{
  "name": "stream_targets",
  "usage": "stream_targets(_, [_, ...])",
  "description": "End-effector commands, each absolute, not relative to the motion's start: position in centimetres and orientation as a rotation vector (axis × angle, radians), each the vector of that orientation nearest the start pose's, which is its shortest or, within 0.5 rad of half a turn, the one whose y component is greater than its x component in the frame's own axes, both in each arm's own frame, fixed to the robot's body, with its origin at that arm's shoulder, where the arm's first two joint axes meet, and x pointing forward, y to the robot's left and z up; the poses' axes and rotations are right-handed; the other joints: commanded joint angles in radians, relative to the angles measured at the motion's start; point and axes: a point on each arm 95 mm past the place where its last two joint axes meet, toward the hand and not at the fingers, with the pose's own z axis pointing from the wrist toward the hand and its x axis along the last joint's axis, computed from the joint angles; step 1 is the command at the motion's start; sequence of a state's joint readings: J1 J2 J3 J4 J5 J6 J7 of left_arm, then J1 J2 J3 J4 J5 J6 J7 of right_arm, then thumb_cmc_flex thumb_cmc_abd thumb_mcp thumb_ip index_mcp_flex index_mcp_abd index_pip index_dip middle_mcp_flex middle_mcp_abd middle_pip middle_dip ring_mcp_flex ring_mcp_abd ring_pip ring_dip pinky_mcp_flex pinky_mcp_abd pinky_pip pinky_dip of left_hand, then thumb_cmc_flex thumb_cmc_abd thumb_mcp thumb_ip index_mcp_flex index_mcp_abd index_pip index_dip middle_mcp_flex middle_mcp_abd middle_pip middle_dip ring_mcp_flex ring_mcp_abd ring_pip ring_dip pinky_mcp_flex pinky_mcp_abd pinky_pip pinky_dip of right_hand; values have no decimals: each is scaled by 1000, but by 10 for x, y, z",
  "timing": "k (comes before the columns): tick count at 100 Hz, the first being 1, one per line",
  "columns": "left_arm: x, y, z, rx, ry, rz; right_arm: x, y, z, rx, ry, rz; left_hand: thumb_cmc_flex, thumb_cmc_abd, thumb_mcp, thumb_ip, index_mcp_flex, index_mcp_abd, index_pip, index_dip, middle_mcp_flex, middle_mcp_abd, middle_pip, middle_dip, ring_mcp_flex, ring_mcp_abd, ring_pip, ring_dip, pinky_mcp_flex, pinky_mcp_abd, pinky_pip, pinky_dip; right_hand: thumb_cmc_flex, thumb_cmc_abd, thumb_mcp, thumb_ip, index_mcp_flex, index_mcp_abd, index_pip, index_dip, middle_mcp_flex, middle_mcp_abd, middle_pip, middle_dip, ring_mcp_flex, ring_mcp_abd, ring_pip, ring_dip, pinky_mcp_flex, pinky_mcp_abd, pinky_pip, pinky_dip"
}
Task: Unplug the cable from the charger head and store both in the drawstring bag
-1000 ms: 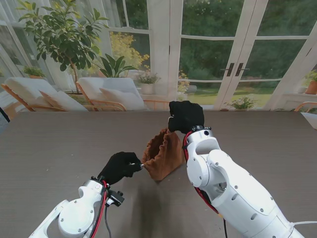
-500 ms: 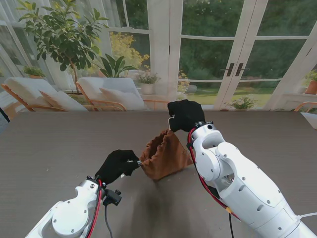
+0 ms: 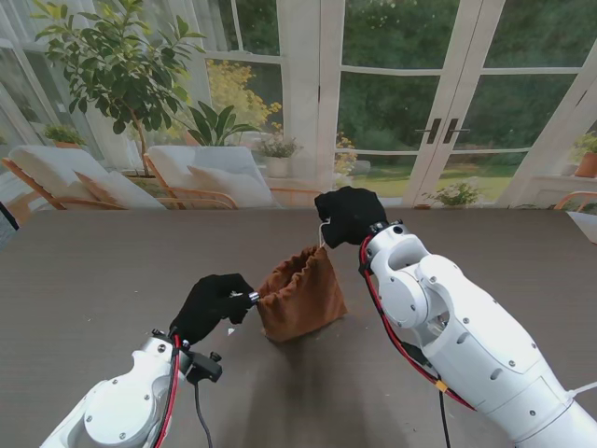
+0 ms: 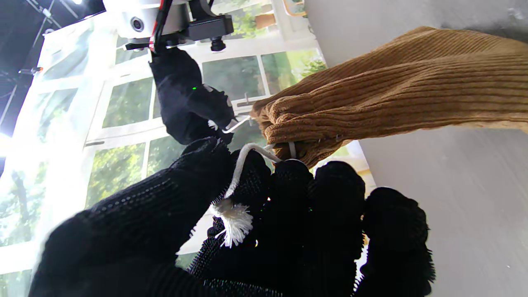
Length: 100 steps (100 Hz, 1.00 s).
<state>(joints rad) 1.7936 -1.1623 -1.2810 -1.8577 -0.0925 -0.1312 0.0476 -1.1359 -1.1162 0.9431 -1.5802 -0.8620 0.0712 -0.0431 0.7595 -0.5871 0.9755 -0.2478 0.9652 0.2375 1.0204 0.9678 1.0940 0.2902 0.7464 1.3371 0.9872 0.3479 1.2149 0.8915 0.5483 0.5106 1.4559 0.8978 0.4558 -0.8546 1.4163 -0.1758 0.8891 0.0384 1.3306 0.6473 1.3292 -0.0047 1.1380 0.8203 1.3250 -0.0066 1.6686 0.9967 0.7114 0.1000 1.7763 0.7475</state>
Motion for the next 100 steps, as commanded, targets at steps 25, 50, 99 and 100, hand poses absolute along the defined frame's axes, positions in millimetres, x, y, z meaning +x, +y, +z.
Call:
stream_targets(25, [337,-29,-274,-2055,554,-2480,487,81,-197,907,1489,1700,-8,67,39,-23,69,-72,73,14,35,-50,-6,10,59,-44,48,8,25,-20,76,-2,39,-4,130,21,23,68,43,55,122,59,48,17,-2,-219,54,20,459,-44,79,32])
stream_targets(50, [334,-25,-262,-2016,530,-2505,493,76,-199,833,1549,1653,-5,66,38,-24,67,-72,75,12,37,-53,-9,19,61,-46,53,11,27,-24,82,-4,40,-3,130,18,22,65,44,55,121,53,45,17,-2,-228,52,20,458,-47,73,34])
stream_targets(99, [330,-23,-252,-1979,541,-2537,496,70,-205,724,1611,1561,-7,65,36,-25,62,-74,78,3,46,-58,-13,27,72,-52,54,9,37,-26,91,-7,39,2,129,20,20,62,46,57,121,46,40,20,-1,-244,48,22,458,-59,66,40])
stream_targets(100, [330,-23,-251,-1978,541,-2538,496,70,-205,722,1612,1559,-7,64,36,-26,61,-73,77,3,47,-58,-14,27,73,-52,54,9,38,-26,91,-7,40,3,129,20,20,62,46,57,121,46,40,20,-1,-245,48,22,458,-59,66,40])
